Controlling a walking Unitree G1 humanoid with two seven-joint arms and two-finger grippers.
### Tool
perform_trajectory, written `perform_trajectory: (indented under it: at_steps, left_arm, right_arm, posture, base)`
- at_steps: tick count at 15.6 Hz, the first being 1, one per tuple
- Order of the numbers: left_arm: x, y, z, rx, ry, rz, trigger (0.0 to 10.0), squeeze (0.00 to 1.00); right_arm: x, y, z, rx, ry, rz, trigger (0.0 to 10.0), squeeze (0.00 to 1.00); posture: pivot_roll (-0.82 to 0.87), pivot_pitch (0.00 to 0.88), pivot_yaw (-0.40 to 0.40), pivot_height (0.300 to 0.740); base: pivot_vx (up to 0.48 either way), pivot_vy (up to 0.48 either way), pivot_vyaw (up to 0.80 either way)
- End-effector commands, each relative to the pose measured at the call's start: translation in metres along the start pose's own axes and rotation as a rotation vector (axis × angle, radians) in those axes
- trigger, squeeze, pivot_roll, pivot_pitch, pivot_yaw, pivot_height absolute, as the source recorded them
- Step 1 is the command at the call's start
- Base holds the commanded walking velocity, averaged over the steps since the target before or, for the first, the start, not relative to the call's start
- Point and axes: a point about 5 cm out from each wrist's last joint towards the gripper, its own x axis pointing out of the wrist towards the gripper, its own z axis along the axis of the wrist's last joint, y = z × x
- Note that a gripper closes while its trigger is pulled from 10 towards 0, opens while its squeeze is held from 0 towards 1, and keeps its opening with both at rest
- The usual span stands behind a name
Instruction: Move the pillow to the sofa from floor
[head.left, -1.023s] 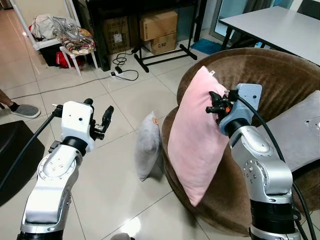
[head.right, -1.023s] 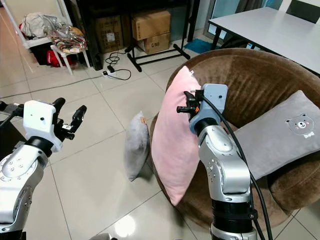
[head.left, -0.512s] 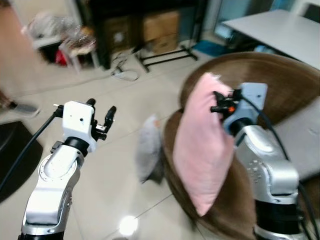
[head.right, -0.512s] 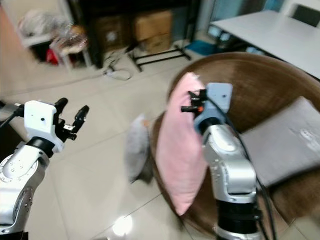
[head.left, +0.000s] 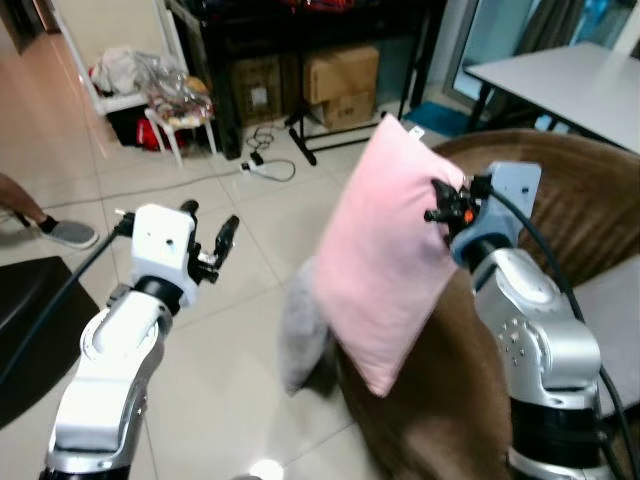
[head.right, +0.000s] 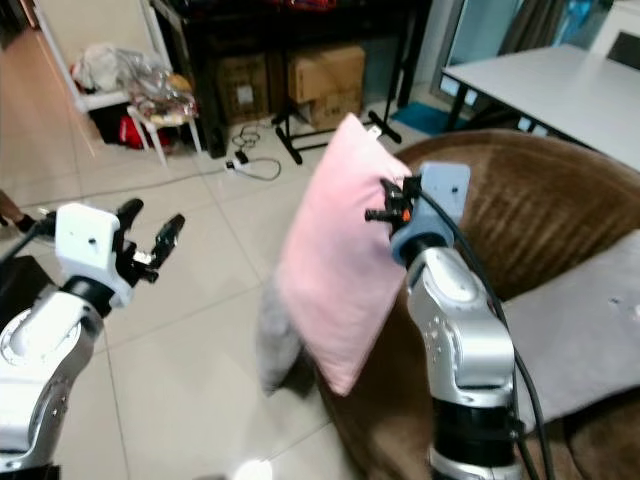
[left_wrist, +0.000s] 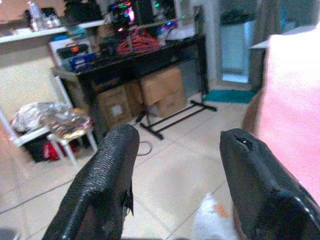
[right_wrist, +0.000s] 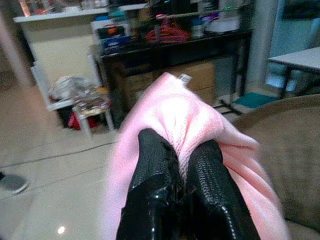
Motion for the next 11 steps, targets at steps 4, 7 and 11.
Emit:
perform_trajectory:
  at_steps: [4, 7, 11]
  left_arm:
    - [-0.0003, -0.0018, 0.0001, 0.013, 0.003, -0.010, 10.0, 0.00]
    - [-0.0004, -0.0039, -0.0006, 0.014, 0.005, -0.016, 10.0, 0.00]
    - [0.0026, -0.0037, 0.0008, 0.022, -0.001, -0.026, 10.0, 0.00]
  right_arm:
    - [-0.0018, -0.0018, 0.0066, 0.001, -0.018, -0.020, 10.0, 0.00]
    - [-0.0028, -0.0048, 0.0059, 0.001, -0.013, -0.035, 10.0, 0.00]
    - [-0.0011, -0.0032, 0.0083, -0.006, -0.030, -0.032, 10.0, 0.00]
  posture:
    - [-0.12, 0.000, -0.018, 0.740]
    - [-0.12, 0.000, -0.017, 0.740]
    - [-0.12, 0.000, -0.008, 0.740]
  base:
    - [0.302, 0.000, -0.37]
    - [0.301, 0.000, -0.80]
    - [0.300, 0.000, -0.40]
